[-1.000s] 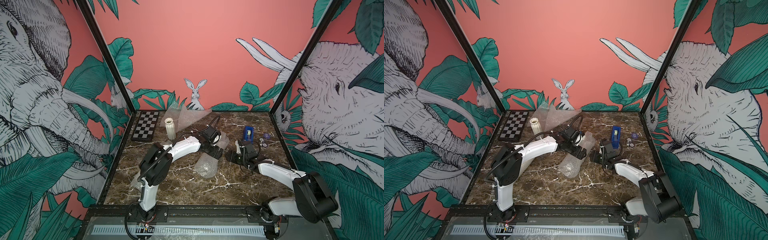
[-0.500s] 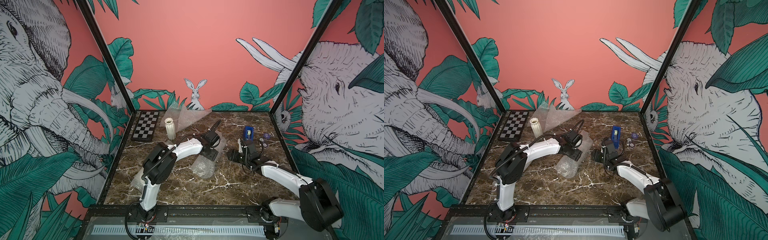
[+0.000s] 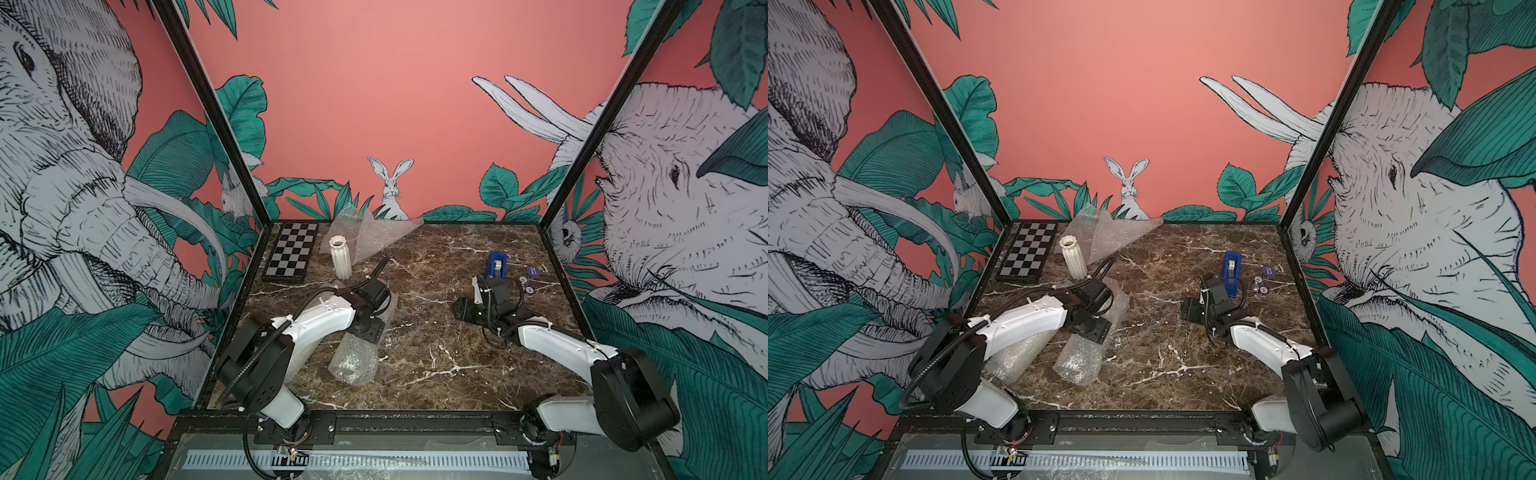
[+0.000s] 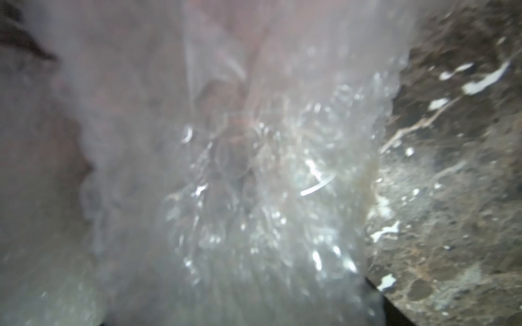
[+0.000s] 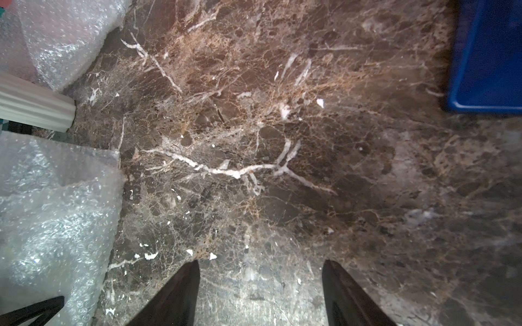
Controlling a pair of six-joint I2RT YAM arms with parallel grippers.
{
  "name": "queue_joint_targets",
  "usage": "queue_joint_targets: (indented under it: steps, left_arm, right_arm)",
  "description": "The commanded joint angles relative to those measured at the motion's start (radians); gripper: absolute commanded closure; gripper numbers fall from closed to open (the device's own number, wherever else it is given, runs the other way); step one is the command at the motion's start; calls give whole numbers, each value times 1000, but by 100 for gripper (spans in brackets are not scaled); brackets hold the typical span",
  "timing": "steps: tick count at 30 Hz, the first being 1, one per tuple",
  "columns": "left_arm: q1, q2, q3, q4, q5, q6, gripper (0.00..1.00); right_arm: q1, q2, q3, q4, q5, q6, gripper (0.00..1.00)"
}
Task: Wrap vases in bubble wrap
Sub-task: Move the wrapped vase to the center of the board.
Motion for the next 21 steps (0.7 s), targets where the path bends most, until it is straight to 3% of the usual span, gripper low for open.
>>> queue_joint_targets:
  steps: [1, 8, 12, 15, 21]
  left_arm:
    - [42, -54, -29, -82, -77, -38, 32]
    - [58, -128, -26, -63, -104, -54, 20]
    - [56, -159, 27, -114, 19, -51, 10]
    - [56, -213, 34, -141, 44, -65, 4]
    - [58, -334, 80, -200, 10, -83, 1]
  right_arm:
    - [6, 18, 38, 23, -17, 7, 29]
    - [50, 71, 93, 39, -11, 9, 30]
    - [64, 115, 134, 58, -8, 11, 30]
    - [73, 160, 192, 68, -8, 2, 32]
    - [88, 293, 350, 109, -29, 26, 32]
